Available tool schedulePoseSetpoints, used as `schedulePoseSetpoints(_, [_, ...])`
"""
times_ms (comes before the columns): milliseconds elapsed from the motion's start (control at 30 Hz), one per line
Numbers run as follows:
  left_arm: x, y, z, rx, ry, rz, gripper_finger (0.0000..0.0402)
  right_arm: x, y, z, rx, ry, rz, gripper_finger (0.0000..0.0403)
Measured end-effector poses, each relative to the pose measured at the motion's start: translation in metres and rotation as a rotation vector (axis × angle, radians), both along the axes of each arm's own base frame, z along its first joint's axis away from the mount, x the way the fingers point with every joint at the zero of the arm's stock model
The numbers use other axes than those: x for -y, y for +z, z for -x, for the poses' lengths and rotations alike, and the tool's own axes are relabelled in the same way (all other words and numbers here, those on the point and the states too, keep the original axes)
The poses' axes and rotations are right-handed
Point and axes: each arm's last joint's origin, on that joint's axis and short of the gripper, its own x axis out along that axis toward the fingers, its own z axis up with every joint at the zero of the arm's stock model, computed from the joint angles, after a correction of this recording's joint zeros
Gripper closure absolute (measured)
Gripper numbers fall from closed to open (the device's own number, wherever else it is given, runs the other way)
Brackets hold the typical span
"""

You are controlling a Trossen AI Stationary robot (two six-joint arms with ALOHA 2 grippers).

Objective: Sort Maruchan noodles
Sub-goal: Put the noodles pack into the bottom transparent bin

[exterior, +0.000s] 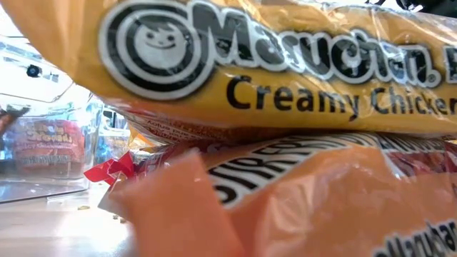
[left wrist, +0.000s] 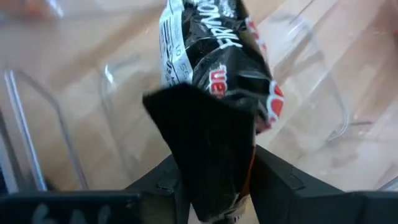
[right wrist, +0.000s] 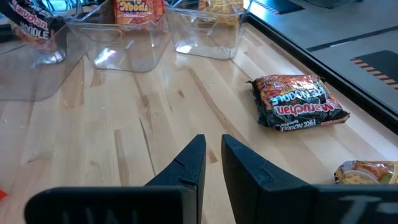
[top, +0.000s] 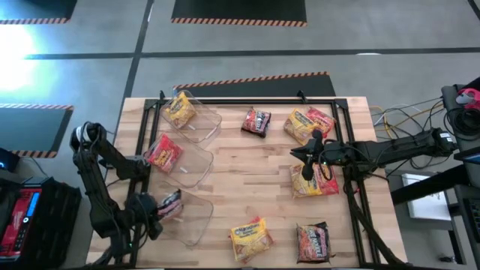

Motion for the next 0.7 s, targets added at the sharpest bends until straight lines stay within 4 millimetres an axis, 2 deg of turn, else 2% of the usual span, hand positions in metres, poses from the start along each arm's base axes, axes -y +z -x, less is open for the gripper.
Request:
schedulePoseSetpoints(400, [-0.003,0.003,0.004,-0.119,0.116,0.047,0.0185,0.0,0.0,0.0,0.0,0.0,0.0,0.036])
schedulePoseSetpoints(700, [-0.008,0.042,0.006,-0.144,0.136,-0.081,0.0153,0.0,0.0,0.0,0.0,0.0,0.0,0.036])
